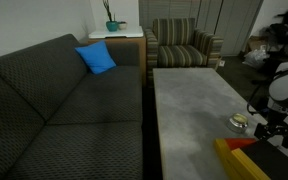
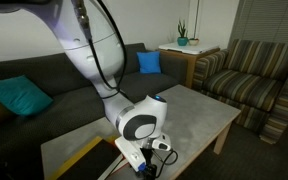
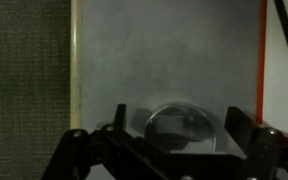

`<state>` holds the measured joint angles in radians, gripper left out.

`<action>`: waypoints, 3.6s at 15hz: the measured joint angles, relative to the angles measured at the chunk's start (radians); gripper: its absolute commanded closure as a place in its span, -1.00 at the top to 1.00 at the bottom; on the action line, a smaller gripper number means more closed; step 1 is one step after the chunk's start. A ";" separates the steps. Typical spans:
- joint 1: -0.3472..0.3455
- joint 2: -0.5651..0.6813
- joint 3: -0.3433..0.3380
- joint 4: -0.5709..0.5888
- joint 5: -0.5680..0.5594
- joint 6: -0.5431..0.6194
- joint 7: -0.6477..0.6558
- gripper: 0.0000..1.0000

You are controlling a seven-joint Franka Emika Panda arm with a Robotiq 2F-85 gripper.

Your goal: Cover the metal container with the lid on the table

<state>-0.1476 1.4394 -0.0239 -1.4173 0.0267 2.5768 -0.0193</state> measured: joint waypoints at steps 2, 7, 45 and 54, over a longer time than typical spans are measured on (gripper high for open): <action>-0.001 0.021 0.009 0.023 0.006 0.006 0.000 1.00; -0.002 0.021 0.009 0.025 0.007 0.006 0.002 1.00; 0.013 -0.156 -0.047 -0.099 0.049 0.071 0.048 -0.13; 0.001 -0.265 0.050 -0.173 0.025 0.084 -0.118 -0.13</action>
<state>-0.1462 1.1742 0.0265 -1.5908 0.0516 2.6611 -0.1374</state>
